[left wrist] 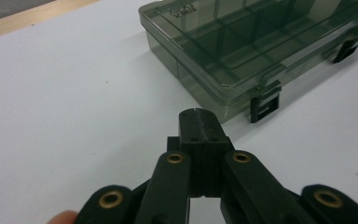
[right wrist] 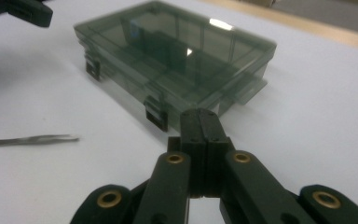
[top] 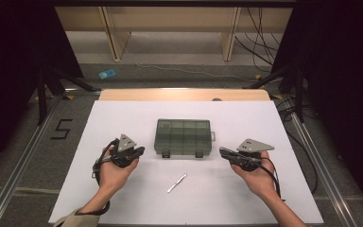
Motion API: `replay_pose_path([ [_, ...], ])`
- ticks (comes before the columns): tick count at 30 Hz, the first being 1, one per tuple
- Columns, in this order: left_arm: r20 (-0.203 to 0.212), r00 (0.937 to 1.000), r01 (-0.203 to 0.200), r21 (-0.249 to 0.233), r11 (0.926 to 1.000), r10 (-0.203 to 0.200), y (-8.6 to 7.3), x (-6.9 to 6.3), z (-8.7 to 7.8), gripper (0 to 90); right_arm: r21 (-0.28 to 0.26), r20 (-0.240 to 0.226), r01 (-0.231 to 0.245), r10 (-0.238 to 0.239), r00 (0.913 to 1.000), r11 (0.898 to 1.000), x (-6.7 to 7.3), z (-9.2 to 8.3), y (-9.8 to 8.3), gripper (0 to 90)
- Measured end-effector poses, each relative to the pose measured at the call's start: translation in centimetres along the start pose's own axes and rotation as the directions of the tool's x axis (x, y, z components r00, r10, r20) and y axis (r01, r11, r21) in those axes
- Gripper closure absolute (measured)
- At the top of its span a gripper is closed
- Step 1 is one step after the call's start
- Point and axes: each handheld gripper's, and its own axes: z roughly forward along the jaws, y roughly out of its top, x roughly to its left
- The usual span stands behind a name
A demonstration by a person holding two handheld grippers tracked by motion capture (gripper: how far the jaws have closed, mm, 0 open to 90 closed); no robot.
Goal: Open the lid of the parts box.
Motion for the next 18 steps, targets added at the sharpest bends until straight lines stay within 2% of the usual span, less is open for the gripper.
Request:
replay_pose_path([
  [1, 0.0, 1.0, 0.0, 0.0, 1.0, 0.0, 0.0, 0.0, 0.0, 89.9, 0.0, 0.0, 0.0, 0.0, 1.0, 1.0, 0.0, 0.0, 0.0, 90.0],
  [2, 0.0, 1.0, -0.003, 0.007, 1.0, 0.003, 0.1, 0.0, 0.4, 89.9, 0.036, 0.001, -0.014, 0.014, 0.9999, 0.999, -0.2, 1.0, -0.1, 90.0],
  [3, 0.001, 1.0, -0.01, 0.014, 0.9999, 0.01, 0.2, 0.0, 1.1, 89.9, 0.045, -0.009, -0.02, 0.021, 0.9997, 0.999, -0.4, 1.4, -0.1, 90.0],
  [5, 0.001, 0.9999, -0.012, 0.019, 0.9998, 0.012, 0.2, 0.0, 1.3, 89.9, 0.053, -0.008, -0.026, 0.027, 0.9996, 0.998, -0.5, 1.8, -0.1, 90.0],
  [6, -0.002, 0.9999, 0.011, -0.002, 0.9999, -0.011, 0.1, -0.2, 1.7, 89.9, 0.069, -0.014, -0.028, 0.029, 0.9995, 0.997, -0.6, 2.5, -0.1, 90.0],
  [7, 0.005, 0.9997, -0.023, 0.021, 0.9995, 0.023, 0.2, 0.1, 1.8, 89.9, 0.069, -0.014, -0.028, 0.029, 0.9995, 0.997, -0.6, 2.5, -0.1, 90.0],
  [8, 0.013, 0.9997, -0.021, 0.018, 0.9996, 0.021, 0.2, 0.0, 2.2, 89.9, 0.087, -0.012, -0.035, 0.037, 0.9993, 0.996, -0.6, 3.0, -0.1, 90.0],
  [11, 0.017, 0.9988, -0.046, 0.02, 0.9988, 0.046, 0.3, -0.1, 2.7, 89.9, 0.097, -0.023, -0.043, 0.046, 0.9987, 0.994, -0.7, 3.6, -0.2, 90.0],
  [12, 0.017, 0.9988, -0.046, 0.02, 0.9988, 0.046, 0.3, -0.1, 2.7, 89.9, 0.096, -0.02, -0.04, 0.042, 0.9989, 0.995, -0.7, 3.8, -0.3, 90.0],
  [13, 0.026, 0.9993, -0.025, -0.009, 0.9996, 0.026, 0.2, -0.3, 3.0, 89.9, 0.1, -0.024, -0.044, 0.047, 0.9986, 0.994, -0.7, 3.9, -0.2, 90.0],
  [16, 0.037, 0.9981, -0.049, 0.004, 0.9988, 0.049, 0.3, -0.3, 3.1, 89.9, 0.099, -0.021, -0.039, 0.042, 0.9989, 0.994, -0.7, 4.1, -0.2, 90.0],
  [17, 0.036, 0.9976, -0.058, -0.027, 0.998, 0.059, 0.5, -0.5, 3.4, 89.9, 0.101, -0.024, -0.044, 0.047, 0.9986, 0.994, -0.7, 4.1, -0.1, 90.0],
  [18, 0.036, 0.9976, -0.058, -0.027, 0.998, 0.059, 0.5, -0.5, 3.4, 89.9, 0.1, -0.025, -0.045, 0.047, 0.9986, 0.994, -0.7, 4.2, -0.1, 90.0],
])
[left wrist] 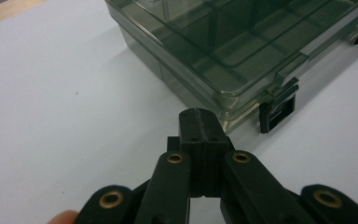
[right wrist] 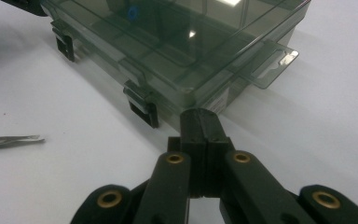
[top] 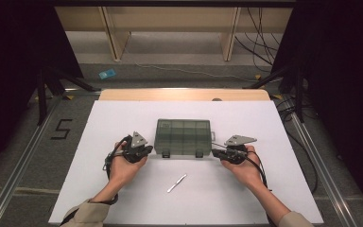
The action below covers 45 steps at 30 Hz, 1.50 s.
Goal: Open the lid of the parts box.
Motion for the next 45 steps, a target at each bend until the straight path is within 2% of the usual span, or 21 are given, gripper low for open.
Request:
replay_pose_path([
  [8, 0.008, 0.9997, -0.022, 0.002, 0.9998, 0.022, 0.5, -0.3, -0.5, 89.9, -0.024, -0.004, 0.003, -0.003, 1.0, 1.0, 0.2, -0.2, 0.3, 90.0],
  [10, 0.011, 0.9992, -0.039, -0.028, 0.9988, 0.039, 0.8, -0.4, -0.7, 89.9, -0.039, -0.002, 0.001, -0.001, 1.0, 0.999, 0.2, -0.3, 0.4, 90.0],
  [11, 0.011, 0.9992, -0.039, -0.028, 0.9988, 0.039, 0.8, -0.4, -0.7, 89.9, -0.039, -0.002, 0.001, -0.001, 1.0, 0.999, 0.2, -0.3, 0.4, 90.0],
  [12, 0.012, 0.9999, -0.005, -0.053, 0.9986, 0.005, 0.9, -0.6, -0.7, 89.9, -0.043, 0.006, 0.014, -0.013, 0.9999, 0.999, 0.2, -0.4, 0.5, 90.0],
  [14, 0.01, 0.9995, -0.029, -0.05, 0.9983, 0.029, 1.1, -0.5, -1.0, 89.9, -0.06, -0.001, 0.012, -0.012, 0.9999, 0.998, 0.2, -0.4, 0.6, 90.0],
  [18, 0.009, 0.9999, 0.009, -0.086, 0.9962, -0.008, 1.4, -0.9, -1.1, 89.9, -0.119, 0.001, 0.022, -0.022, 0.9997, 0.993, 0.4, -0.5, 1.0, 90.0],
  [19, 0.005, 0.9999, 0.011, -0.094, 0.9955, -0.01, 1.5, -0.9, -1.1, 89.9, -0.109, -0.001, 0.012, -0.012, 0.9999, 0.994, 0.5, -0.7, 1.1, 90.0],
  [21, 0.006, 0.9997, -0.024, -0.101, 0.9946, 0.025, 1.8, -0.7, -1.2, 89.9, -0.137, 0.002, 0.023, -0.023, 0.9997, 0.99, 0.6, -0.7, 1.3, 90.0],
  [22, 0.0, 0.9999, -0.016, -0.107, 0.9942, 0.016, 1.9, -0.8, -1.3, 89.9, -0.135, -0.014, 0.005, -0.007, 0.9999, 0.991, 0.7, -0.7, 1.4, 90.0],
  [23, 0.0, 0.9998, -0.018, -0.108, 0.994, 0.018, 1.9, -0.8, -1.3, 89.9, -0.155, 0.006, 0.033, -0.032, 0.9995, 0.987, 0.7, -0.7, 1.5, 90.0],
  [28, -0.003, 0.9999, -0.017, -0.12, 0.9927, 0.017, 2.2, -0.7, -1.4, 89.9, -0.15, 0.02, 0.041, -0.038, 0.9991, 0.988, 0.9, -1.0, 1.8, 90.0],
  [29, -0.004, 1.0, 0.008, -0.14, 0.9901, -0.008, 2.3, -0.9, -1.3, 89.9, -0.163, 0.016, 0.041, -0.039, 0.9991, 0.986, 1.0, -1.0, 1.9, 90.0],
  [31, -0.006, 1.0, 0.001, -0.124, 0.9923, -0.001, 2.3, -0.9, -1.4, 89.9, -0.185, 0.016, 0.042, -0.04, 0.9991, 0.982, 1.0, -0.9, 2.0, 90.0],
  [32, -0.005, 0.9999, 0.013, -0.141, 0.9899, -0.014, 2.4, -1.1, -1.3, 89.9, -0.179, 0.025, 0.042, -0.038, 0.999, 0.983, 1.1, -1.1, 2.1, 90.0],
  [34, -0.006, 1.0, -0.004, -0.139, 0.9902, 0.004, 2.5, -1.0, -1.3, 89.9, -0.181, 0.032, 0.052, -0.047, 0.9984, 0.982, 1.1, -1.1, 2.1, 90.0],
  [36, -0.008, 0.9999, 0.011, -0.156, 0.9877, -0.013, 2.7, -1.1, -1.2, 89.9, -0.184, 0.035, 0.052, -0.046, 0.9983, 0.982, 1.2, -1.2, 2.2, 90.0],
  [38, -0.017, 0.9998, -0.014, -0.142, 0.9897, 0.012, 2.8, -1.0, -1.3, 89.9, -0.19, 0.043, 0.056, -0.048, 0.9979, 0.98, 1.2, -1.2, 2.2, 89.7],
  [39, -0.017, 0.9998, -0.015, -0.145, 0.9894, 0.012, 2.9, -1.0, -1.3, 89.9, -0.194, 0.068, 0.073, -0.061, 0.9959, 0.978, 1.2, -1.1, 2.2, 86.1],
  [40, -0.012, 0.9996, 0.023, -0.16, 0.9868, -0.026, 2.9, -1.2, -1.2, 90.0, -0.203, 0.073, 0.08, -0.066, 0.9951, 0.976, 1.1, -1.0, 2.2, 84.0],
  [42, -0.014, 0.9999, 0.005, -0.164, 0.9865, -0.007, 3.0, -1.1, -1.2, 89.9, -0.184, 0.083, 0.084, -0.07, 0.9941, 0.979, 1.1, -1.1, 2.2, 82.2],
  [45, -0.013, 0.9999, 0.006, -0.156, 0.9877, -0.008, 3.0, -1.1, -1.2, 89.9, -0.187, 0.119, 0.086, -0.065, 0.9908, 0.979, 1.1, -1.0, 2.2, 70.2],
])
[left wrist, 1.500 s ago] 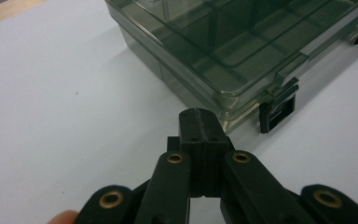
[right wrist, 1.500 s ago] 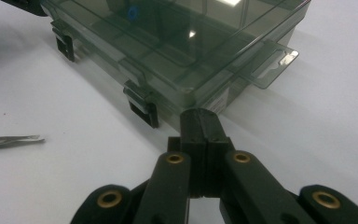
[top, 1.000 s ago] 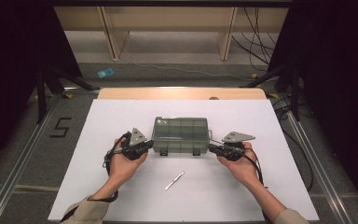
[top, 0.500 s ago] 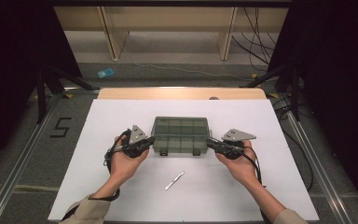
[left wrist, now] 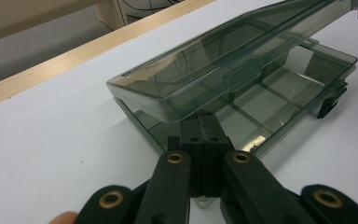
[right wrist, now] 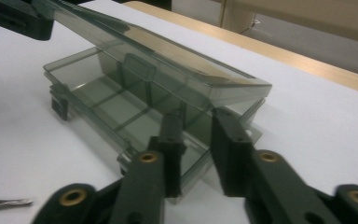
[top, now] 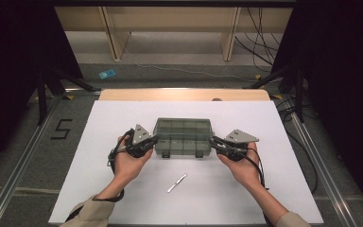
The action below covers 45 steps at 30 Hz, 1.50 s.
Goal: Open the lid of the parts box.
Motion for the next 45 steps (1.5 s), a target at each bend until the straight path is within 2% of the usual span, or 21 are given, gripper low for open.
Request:
replay_pose_path([
  [4, -0.005, 0.9999, -0.016, -0.002, 0.9999, 0.016, 0.0, 0.1, 0.1, 89.9, -0.011, 0.031, 0.016, -0.015, 0.9994, 1.0, 0.0, 0.2, 0.1, 64.8],
  [5, -0.008, 0.9999, 0.009, -0.009, 0.9999, -0.009, -0.1, -0.1, 0.2, 89.9, -0.011, 0.031, 0.016, -0.015, 0.9994, 1.0, 0.0, 0.2, 0.1, 64.8],
  [6, -0.003, 1.0, 0.005, -0.008, 1.0, -0.005, -0.2, 0.0, 0.2, 89.7, -0.02, 0.041, 0.027, -0.026, 0.9988, 0.999, 0.0, 0.3, 0.2, 64.1],
  [7, -0.016, 0.9999, 0.0, 0.012, 0.9999, 0.0, -0.3, 0.1, 0.1, 88.8, -0.032, 0.049, 0.027, -0.026, 0.9985, 0.999, 0.0, 0.4, 0.2, 64.0],
  [8, -0.025, 0.9996, 0.017, 0.021, 0.9996, -0.016, -0.6, 0.3, 0.4, 85.8, -0.033, 0.052, 0.032, -0.03, 0.9982, 0.999, 0.0, 0.4, 0.3, 63.9],
  [9, -0.034, 0.9991, -0.023, 0.052, 0.9984, 0.024, -0.6, 0.7, 0.3, 82.2, -0.03, 0.051, 0.033, -0.032, 0.9982, 0.999, 0.0, 0.4, 0.3, 63.9],
  [10, -0.034, 0.9991, -0.023, 0.052, 0.9984, 0.024, -0.6, 0.7, 0.3, 79.8, -0.028, 0.05, 0.034, -0.032, 0.9982, 0.999, 0.0, 0.4, 0.3, 63.9],
  [11, -0.059, 0.9983, 0.003, 0.028, 0.9996, -0.002, -0.9, 0.7, 0.6, 77.4, -0.034, 0.055, 0.033, -0.031, 0.998, 0.999, 0.0, 0.4, 0.3, 63.9],
  [12, -0.059, 0.9983, 0.003, 0.028, 0.9996, -0.002, -0.9, 0.7, 0.6, 74.9, -0.034, 0.055, 0.033, -0.031, 0.998, 0.999, 0.0, 0.4, 0.3, 63.9],
  [15, -0.075, 0.9958, -0.051, 0.024, 0.9984, 0.053, -0.7, 0.9, 0.4, 71.4, -0.041, 0.061, 0.036, -0.033, 0.9976, 0.999, 0.0, 0.5, 0.3, 64.0],
  [16, -0.088, 0.9957, -0.029, -0.001, 0.9996, 0.029, -0.6, 0.6, 0.5, 70.4, -0.044, 0.065, 0.04, -0.038, 0.9972, 0.998, -0.1, 0.5, 0.3, 64.2],
  [17, -0.103, 0.994, -0.04, -0.008, 0.9992, 0.039, -0.5, 0.6, 0.5, 70.1, -0.045, 0.061, 0.026, -0.023, 0.9979, 0.999, 0.0, 0.5, 0.4, 64.4],
  [18, -0.114, 0.9932, -0.024, -0.018, 0.9995, 0.022, -0.5, 0.4, 0.5, 70.0, -0.053, 0.069, 0.04, -0.036, 0.997, 0.998, -0.1, 0.5, 0.4, 64.6],
  [20, -0.139, 0.9894, -0.05, -0.039, 0.998, 0.044, -0.2, 0.5, 0.4, 70.6, -0.06, 0.075, 0.043, -0.039, 0.9964, 0.997, -0.1, 0.6, 0.5, 65.5],
  [26, -0.171, 0.9828, -0.084, -0.068, 0.9941, 0.071, 0.2, 0.3, 0.4, 74.3, -0.079, 0.094, 0.064, -0.057, 0.994, 0.995, -0.1, 0.8, 0.9, 70.6],
  [30, -0.187, 0.9801, -0.084, -0.087, 0.9927, 0.066, 0.5, 0.2, 0.5, 76.7, -0.099, 0.103, 0.065, -0.055, 0.9931, 0.993, 0.1, 0.9, 1.1, 72.9],
  [32, -0.189, 0.9801, -0.08, -0.093, 0.9925, 0.061, 0.6, 0.1, 0.6, 77.8, -0.091, 0.111, 0.072, -0.062, 0.9919, 0.993, 0.1, 0.9, 1.2, 73.6],
  [35, -0.202, 0.9777, -0.08, -0.103, 0.9914, 0.058, 0.8, 0.2, 0.7, 79.0, -0.11, 0.138, 0.075, -0.06, 0.9887, 0.991, 0.0, 1.0, 1.4, 76.5],
  [39, -0.219, 0.9745, -0.077, -0.113, 0.9906, 0.051, 1.1, 0.2, 0.8, 80.4, -0.117, 0.142, 0.07, -0.053, 0.9884, 0.991, 0.0, 1.2, 1.7, 77.9],
  [40, -0.223, 0.9733, -0.08, -0.113, 0.9903, 0.053, 1.1, 0.3, 0.8, 81.2, -0.126, 0.175, 0.093, -0.07, 0.9821, 0.988, -0.1, 1.2, 1.9, 78.8],
  [45, -0.233, 0.9714, -0.073, -0.118, 0.9903, 0.044, 1.4, 0.4, 1.0, 82.5, -0.131, 0.181, 0.081, -0.056, 0.9819, 0.988, -0.2, 1.4, 2.2, 80.0],
])
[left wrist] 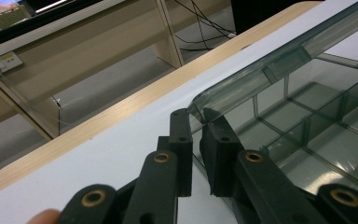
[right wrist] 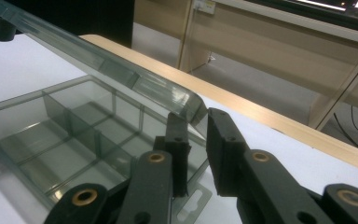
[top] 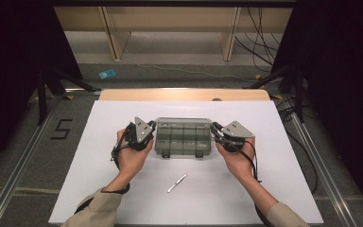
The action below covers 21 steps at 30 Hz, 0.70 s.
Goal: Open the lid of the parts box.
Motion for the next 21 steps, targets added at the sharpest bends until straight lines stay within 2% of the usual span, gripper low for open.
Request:
replay_pose_path([
  [5, -0.005, 0.9999, 0.013, -0.003, 0.9999, -0.013, 0.25, 0.19, 0.2, 83.4, 0.003, 0.017, 0.008, -0.008, 0.9998, 1.0, -0.11, 0.22, 0.26, 81.5],
  [7, -0.006, 0.9998, 0.017, -0.005, 0.9999, -0.017, 0.34, 0.28, 0.29, 83.7, 0.013, 0.013, -0.01, 0.01, 0.9999, 1.0, -0.08, 0.26, 0.36, 81.9],
  [8, -0.005, 0.9998, 0.019, -0.006, 0.9998, -0.019, 0.39, 0.32, 0.34, 83.8, -0.003, 0.025, -0.004, 0.004, 0.9997, 1.0, -0.19, 0.45, 0.42, 82.2],
  [19, -0.005, 0.9991, 0.043, -0.01, 0.999, -0.043, 0.89, 0.67, 0.67, 84.2, -0.002, 0.036, -0.009, 0.01, 0.9993, 1.0, -0.42, 0.77, 0.86, 82.9],
  [21, -0.002, 0.999, 0.045, -0.011, 0.9989, -0.045, 0.95, 0.74, 0.73, 84.3, 0.005, 0.03, -0.024, 0.024, 0.9993, 1.0, -0.35, 0.79, 0.89, 83.0],
])
